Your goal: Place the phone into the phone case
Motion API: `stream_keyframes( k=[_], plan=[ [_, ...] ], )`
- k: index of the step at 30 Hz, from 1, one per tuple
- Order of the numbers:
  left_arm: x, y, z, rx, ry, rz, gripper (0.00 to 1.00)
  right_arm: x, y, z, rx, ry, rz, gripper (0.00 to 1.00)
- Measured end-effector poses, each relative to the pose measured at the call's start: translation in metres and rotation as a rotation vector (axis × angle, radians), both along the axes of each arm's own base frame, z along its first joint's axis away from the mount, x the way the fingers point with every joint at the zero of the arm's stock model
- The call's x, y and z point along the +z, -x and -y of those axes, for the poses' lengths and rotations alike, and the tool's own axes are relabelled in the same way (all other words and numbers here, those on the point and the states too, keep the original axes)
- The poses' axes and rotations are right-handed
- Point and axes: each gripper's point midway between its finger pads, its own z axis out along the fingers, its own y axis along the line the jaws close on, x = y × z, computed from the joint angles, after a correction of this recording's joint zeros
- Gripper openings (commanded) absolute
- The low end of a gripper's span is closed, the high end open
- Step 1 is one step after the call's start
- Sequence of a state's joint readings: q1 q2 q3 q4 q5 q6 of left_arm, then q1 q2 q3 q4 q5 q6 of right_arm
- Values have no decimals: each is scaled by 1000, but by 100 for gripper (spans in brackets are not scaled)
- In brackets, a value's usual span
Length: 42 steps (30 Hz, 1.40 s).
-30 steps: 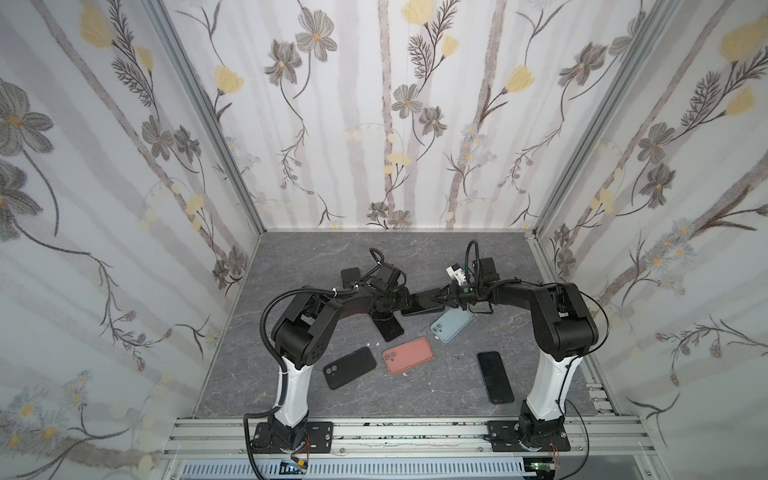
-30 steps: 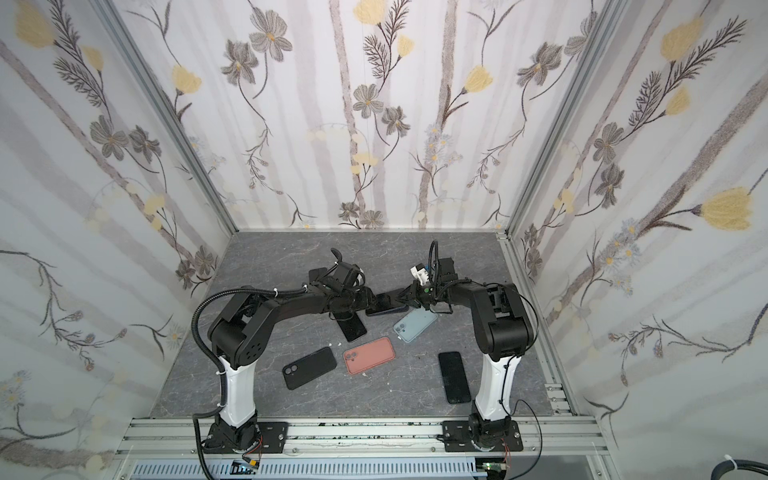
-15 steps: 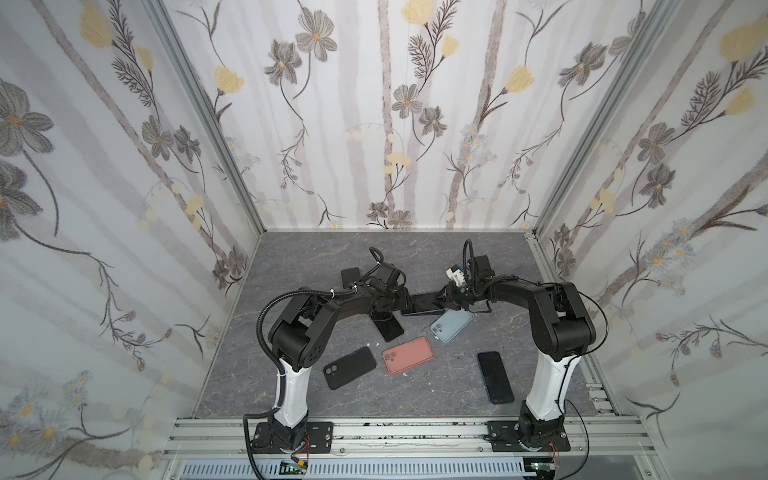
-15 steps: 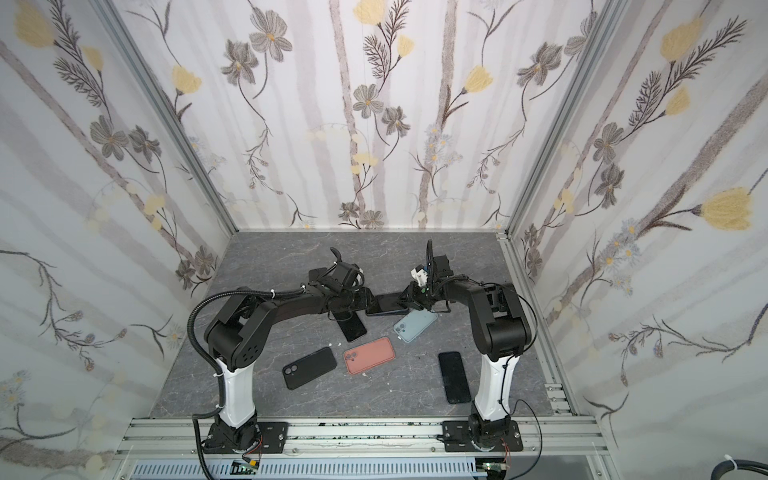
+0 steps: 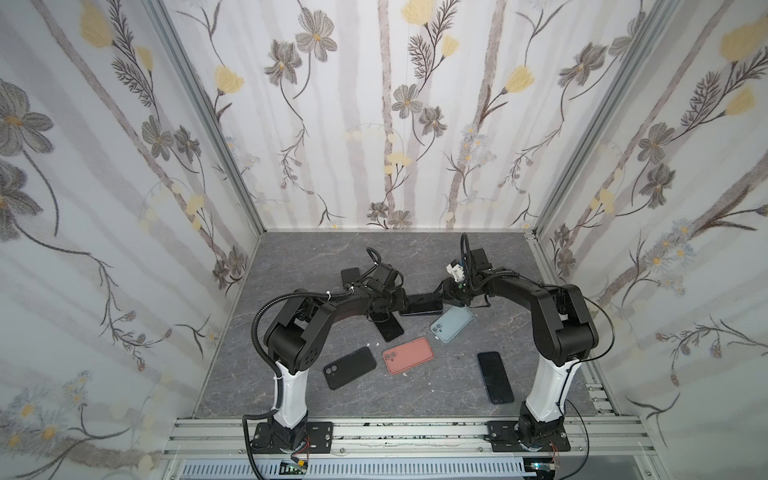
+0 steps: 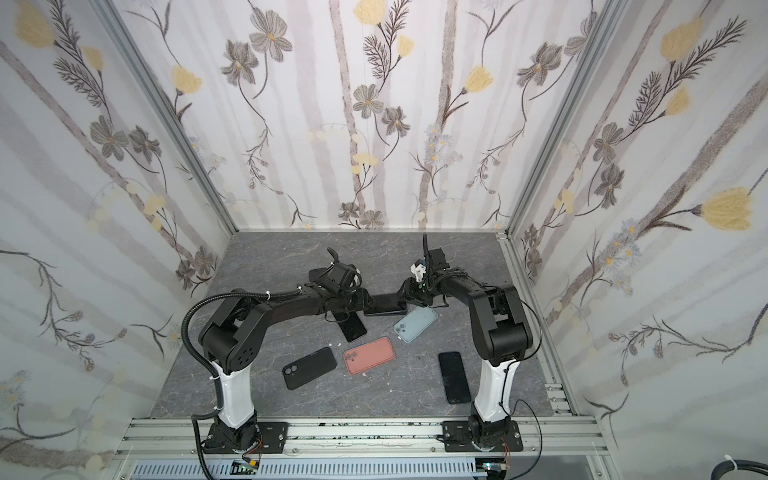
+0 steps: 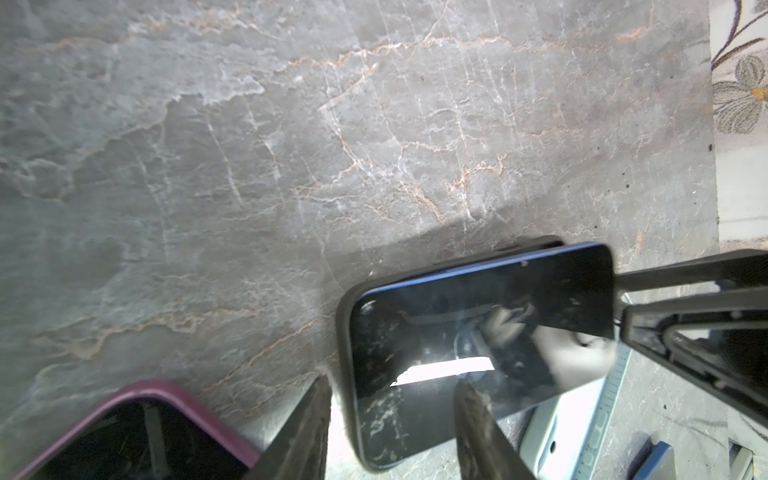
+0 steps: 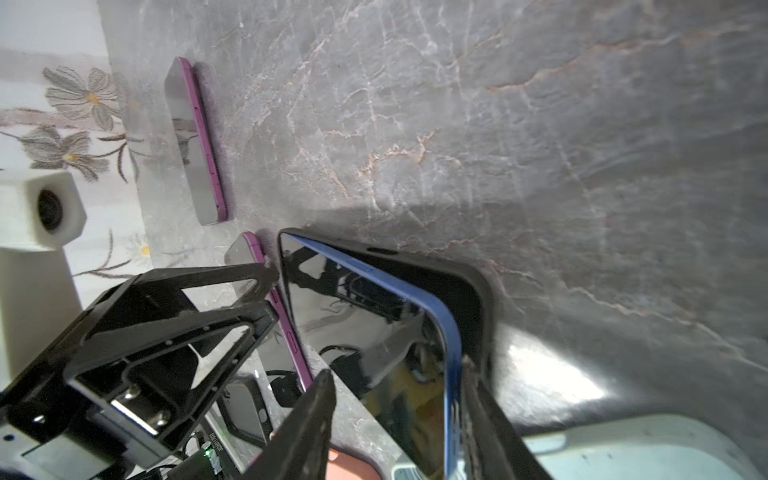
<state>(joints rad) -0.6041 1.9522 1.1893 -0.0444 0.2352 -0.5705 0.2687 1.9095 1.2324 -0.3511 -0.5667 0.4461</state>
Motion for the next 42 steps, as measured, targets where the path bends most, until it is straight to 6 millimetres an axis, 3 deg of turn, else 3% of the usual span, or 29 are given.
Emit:
stream_keyframes(
  k=[9,27,39,42],
  plan=[
    [-1,0,-4,-8,-28,12,38,8,2,9,-6,59,14,45],
    [-11,1,-7,-24,-66,3,33,-19,19,8,41,109,-50,23],
    [-18,-2,-5,-35,-66,8,32,-29,26,3,67,128,-72,18],
    [-18,-2,-5,-35,-66,8,32,-29,27,2,70,138,-72,21]
  ],
)
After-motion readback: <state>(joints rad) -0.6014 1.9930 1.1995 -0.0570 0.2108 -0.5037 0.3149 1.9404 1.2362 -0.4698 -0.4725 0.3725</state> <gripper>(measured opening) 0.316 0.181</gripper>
